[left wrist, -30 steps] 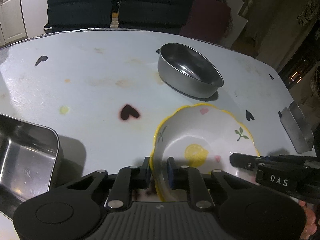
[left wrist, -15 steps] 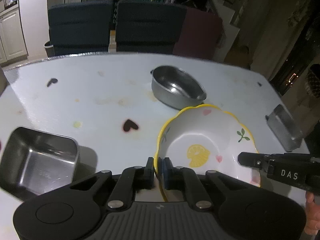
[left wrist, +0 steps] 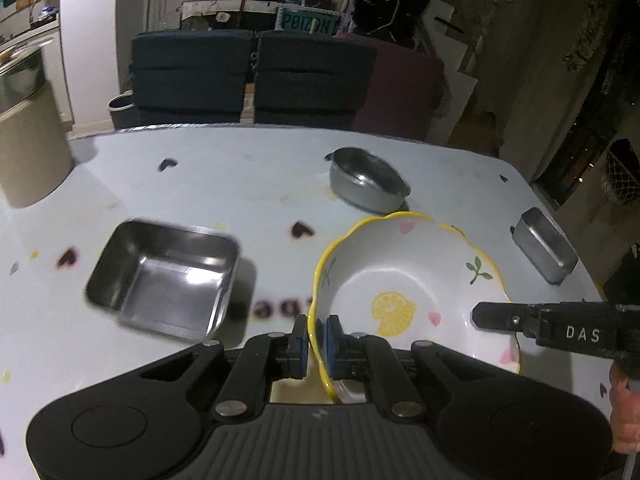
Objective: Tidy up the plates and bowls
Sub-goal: 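Lift the lemon bowl with both grippers toward the cream bowl, then lower the lemon bowl into the cream bowl with both grippers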
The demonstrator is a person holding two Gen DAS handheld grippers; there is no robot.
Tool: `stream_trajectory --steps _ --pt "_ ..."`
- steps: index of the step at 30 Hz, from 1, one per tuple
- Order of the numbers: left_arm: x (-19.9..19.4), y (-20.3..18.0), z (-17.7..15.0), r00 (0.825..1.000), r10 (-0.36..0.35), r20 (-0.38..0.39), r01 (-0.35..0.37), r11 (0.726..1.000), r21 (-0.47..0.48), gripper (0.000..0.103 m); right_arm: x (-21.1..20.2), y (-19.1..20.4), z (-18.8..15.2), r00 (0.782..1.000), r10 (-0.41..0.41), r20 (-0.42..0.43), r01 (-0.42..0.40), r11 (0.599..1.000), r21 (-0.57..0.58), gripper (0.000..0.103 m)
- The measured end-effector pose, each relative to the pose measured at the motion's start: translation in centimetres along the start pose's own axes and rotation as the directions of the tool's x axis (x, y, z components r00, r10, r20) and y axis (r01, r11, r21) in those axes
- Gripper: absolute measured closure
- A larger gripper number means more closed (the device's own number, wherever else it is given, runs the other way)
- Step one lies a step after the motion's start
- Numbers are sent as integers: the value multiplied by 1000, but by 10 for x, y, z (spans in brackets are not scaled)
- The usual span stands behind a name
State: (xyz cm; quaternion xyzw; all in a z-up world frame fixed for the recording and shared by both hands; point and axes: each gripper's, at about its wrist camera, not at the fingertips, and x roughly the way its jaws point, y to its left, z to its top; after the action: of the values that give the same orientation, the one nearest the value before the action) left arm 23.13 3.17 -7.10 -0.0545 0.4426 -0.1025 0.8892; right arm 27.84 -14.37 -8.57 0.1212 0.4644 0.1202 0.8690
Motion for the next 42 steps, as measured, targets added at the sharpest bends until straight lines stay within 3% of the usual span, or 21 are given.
stream_trajectory --steps 10,19,30,42 --pt "-20 30 -37 999 18 -47 -20 999 -33 94 7 35 -21 996 22 -89 -27 998 -60 94" --pt "-8 46 -58 992 27 -119 -31 999 -31 94 27 56 -38 983 -4 -183 -20 992 -128 94" --pt "-1 51 -67 987 27 -156 -27 1000 5 94 50 71 -49 965 -64 -255 17 983 -182 92" --pt "-6 51 -69 984 20 -175 -14 999 33 93 53 75 -49 954 -77 -288 19 980 -197 90"
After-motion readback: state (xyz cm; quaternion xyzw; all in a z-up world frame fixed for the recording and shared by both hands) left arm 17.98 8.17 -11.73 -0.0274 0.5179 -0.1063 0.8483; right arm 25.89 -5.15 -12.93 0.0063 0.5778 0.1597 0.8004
